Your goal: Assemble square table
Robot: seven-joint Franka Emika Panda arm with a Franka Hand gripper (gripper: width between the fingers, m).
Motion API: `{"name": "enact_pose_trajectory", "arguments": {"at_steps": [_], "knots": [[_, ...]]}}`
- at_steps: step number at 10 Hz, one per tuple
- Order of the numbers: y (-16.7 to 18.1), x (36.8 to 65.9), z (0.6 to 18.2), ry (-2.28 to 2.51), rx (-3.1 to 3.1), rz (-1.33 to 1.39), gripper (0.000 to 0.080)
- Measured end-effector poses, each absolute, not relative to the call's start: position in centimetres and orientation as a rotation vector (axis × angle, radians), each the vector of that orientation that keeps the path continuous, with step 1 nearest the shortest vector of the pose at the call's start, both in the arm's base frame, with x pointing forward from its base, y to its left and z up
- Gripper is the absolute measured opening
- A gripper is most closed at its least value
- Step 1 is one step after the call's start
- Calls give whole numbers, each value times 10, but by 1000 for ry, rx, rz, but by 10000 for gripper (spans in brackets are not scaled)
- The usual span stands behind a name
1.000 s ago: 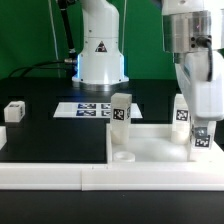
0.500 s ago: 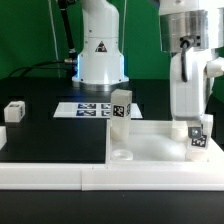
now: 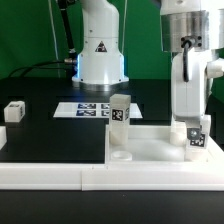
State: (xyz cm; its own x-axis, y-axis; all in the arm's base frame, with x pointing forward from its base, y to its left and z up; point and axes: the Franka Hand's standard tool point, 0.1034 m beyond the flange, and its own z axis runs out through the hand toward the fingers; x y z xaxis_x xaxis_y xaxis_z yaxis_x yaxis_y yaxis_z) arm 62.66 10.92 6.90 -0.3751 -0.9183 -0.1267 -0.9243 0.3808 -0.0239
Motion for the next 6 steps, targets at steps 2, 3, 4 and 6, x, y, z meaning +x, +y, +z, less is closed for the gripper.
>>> {"name": "enact_pose_trajectory", "arguments": {"at_steps": [2, 3, 4, 6], "knots": [[109, 626, 69, 2505, -1691, 77, 585], [110, 626, 69, 2503, -1694, 77, 636], [110, 626, 69, 2502, -1695, 77, 646], [108, 628, 79, 2446, -1737, 74, 646]]}}
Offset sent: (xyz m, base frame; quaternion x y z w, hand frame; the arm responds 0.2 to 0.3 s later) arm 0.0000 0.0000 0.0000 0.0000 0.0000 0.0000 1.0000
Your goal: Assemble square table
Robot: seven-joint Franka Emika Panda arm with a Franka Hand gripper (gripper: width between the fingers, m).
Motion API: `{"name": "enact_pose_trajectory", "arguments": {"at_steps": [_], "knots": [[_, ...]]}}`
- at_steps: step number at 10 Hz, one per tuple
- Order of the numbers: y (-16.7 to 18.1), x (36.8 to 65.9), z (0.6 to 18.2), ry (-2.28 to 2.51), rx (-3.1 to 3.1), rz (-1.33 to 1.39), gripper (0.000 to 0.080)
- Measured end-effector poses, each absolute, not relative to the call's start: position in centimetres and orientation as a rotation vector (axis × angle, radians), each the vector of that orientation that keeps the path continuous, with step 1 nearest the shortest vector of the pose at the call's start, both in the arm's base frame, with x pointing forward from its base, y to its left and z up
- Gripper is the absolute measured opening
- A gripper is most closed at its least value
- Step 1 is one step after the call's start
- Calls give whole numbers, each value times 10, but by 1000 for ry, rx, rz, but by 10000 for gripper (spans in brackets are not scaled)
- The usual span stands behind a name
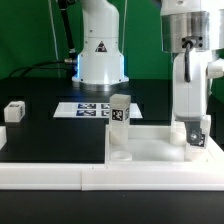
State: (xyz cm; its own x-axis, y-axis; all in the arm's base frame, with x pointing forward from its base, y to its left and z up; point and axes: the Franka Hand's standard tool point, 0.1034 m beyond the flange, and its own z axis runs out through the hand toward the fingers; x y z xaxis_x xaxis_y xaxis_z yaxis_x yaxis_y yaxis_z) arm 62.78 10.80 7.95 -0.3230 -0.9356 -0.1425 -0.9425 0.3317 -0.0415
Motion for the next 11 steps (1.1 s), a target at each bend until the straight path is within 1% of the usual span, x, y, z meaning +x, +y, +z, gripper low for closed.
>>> {"name": "enact_pose_trajectory", "arguments": {"at_steps": [1, 2, 3, 11], "knots": [[108, 627, 91, 2386, -1797, 69, 649], [109, 628, 94, 2344, -1845, 66, 649], [109, 627, 91, 2347, -1846, 68, 649], [109, 627, 91, 2344, -1852, 68, 649]]}}
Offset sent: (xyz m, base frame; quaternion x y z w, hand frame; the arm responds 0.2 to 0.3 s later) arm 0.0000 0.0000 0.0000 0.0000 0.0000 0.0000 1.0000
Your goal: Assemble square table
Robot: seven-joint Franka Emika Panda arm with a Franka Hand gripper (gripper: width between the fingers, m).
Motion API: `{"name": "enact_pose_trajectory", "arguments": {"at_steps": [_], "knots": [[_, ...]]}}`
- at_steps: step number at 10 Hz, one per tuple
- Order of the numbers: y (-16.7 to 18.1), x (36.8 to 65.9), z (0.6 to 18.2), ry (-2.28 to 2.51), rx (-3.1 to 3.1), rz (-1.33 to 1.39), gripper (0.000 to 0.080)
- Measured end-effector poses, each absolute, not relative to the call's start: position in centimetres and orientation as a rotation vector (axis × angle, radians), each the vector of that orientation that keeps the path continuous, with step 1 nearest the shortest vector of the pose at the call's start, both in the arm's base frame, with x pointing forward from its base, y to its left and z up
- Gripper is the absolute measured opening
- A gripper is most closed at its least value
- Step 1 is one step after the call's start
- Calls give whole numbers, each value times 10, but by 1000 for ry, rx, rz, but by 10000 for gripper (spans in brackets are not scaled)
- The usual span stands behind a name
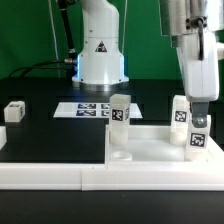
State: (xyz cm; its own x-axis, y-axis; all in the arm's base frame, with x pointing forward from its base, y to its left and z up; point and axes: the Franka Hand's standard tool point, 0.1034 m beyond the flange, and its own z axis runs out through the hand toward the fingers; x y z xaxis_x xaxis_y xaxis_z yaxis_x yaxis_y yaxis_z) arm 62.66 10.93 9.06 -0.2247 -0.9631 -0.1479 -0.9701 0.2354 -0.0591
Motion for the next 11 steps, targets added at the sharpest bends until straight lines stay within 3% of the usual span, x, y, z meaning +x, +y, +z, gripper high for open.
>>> {"name": "enact_pose_trajectory", "arguments": {"at_steps": [8, 11], "knots": [[108, 627, 91, 2300, -1902, 62, 649], [66, 609, 121, 2021, -2138, 14, 649]]}}
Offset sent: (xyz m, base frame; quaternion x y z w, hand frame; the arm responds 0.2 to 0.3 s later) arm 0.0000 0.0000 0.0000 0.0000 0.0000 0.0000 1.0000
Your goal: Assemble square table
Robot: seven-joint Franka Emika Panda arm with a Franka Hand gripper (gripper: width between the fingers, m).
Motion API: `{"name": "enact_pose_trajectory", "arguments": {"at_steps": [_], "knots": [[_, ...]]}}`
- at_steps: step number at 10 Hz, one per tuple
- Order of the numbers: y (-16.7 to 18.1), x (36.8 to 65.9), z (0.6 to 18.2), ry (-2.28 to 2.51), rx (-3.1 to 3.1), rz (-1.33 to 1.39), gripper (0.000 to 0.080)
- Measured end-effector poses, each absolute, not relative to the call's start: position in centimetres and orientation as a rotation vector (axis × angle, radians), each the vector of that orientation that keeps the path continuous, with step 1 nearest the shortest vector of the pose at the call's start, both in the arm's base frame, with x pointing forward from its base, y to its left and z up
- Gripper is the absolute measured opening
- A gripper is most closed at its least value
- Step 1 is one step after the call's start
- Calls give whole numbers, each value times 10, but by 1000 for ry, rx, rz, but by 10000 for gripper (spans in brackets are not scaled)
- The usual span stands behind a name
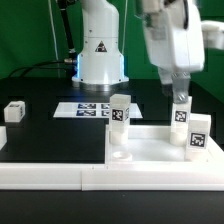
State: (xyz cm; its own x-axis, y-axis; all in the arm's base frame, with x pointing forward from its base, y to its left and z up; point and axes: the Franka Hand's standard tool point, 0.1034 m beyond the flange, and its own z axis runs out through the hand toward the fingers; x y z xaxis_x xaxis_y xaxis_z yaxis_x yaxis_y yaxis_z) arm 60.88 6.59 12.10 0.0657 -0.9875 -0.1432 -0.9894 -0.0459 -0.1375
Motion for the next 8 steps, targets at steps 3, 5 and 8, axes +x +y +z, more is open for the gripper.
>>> {"name": "enact_pose_trajectory", "arguments": {"at_steps": [3, 5, 8], "knots": [[54, 606, 118, 1780, -2352, -19, 649], [53, 606, 118, 1589, -2488, -41, 649], [38, 596, 110, 1195, -2717, -118, 649]]}}
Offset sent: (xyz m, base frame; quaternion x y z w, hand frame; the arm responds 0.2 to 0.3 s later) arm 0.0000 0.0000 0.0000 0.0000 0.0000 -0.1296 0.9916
